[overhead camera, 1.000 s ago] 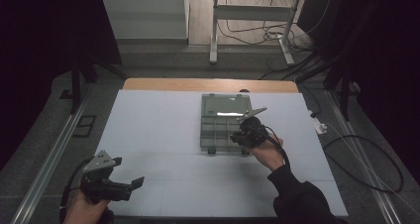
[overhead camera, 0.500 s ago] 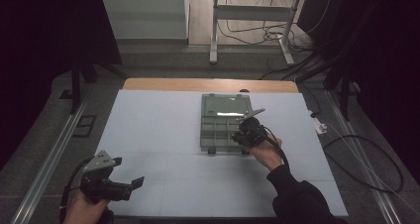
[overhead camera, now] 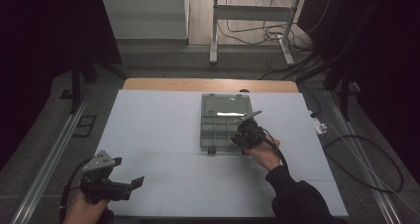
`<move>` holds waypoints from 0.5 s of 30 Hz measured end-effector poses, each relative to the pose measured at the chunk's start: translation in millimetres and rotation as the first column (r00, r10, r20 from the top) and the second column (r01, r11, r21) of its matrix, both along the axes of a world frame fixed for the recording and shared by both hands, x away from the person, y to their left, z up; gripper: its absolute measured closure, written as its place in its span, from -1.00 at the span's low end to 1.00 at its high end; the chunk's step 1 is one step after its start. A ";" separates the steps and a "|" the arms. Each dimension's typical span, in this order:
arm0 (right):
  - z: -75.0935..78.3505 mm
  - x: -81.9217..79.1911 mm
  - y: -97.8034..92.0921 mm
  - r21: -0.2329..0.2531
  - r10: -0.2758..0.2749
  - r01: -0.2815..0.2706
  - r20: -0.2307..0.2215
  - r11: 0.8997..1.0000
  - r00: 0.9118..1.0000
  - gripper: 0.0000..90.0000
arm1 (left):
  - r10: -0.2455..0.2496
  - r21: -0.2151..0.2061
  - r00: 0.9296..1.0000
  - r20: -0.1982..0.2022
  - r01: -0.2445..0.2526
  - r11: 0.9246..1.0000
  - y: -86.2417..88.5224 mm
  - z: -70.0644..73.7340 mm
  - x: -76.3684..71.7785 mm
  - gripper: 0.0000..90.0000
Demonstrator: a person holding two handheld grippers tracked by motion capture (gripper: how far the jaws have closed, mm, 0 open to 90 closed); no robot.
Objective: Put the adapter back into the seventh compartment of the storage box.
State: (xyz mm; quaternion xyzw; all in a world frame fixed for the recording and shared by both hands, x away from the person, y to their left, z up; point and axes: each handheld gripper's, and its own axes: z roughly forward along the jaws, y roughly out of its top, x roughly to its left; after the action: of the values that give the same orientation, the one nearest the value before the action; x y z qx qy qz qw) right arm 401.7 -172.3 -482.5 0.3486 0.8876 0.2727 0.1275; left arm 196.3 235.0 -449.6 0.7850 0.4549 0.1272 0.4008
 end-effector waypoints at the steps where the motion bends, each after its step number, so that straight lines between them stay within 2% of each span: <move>1: 0.9 -0.1 -0.3 0.005 -0.003 0.003 -0.002 1.000 1.000 0.60 | 0.000 -0.001 1.000 -0.001 0.000 1.000 0.0 -0.1 0.0 -1.00; 10: 9.7 -4.4 -0.9 0.029 0.009 -0.009 0.014 1.000 1.000 0.42 | 0.003 -0.004 1.000 0.000 -0.003 1.000 0.3 -0.1 0.1 -1.00; 11: 10.7 -5.3 -1.5 0.034 0.010 -0.011 0.017 0.999 1.000 0.34 | 0.005 -0.006 1.000 -0.001 -0.005 1.000 0.4 -0.1 0.0 -1.00; 15: 12.4 -6.2 -2.4 0.042 0.010 -0.011 0.018 0.999 1.000 0.23 | 0.005 -0.007 1.000 -0.001 -0.005 1.000 0.4 -0.1 0.0 -1.00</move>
State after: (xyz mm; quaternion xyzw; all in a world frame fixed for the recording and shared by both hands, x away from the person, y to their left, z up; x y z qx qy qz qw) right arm 395.5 -174.7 -470.1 0.3440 0.8823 0.2952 0.1266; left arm 196.3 235.4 -449.7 0.7825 0.4577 0.1262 0.4028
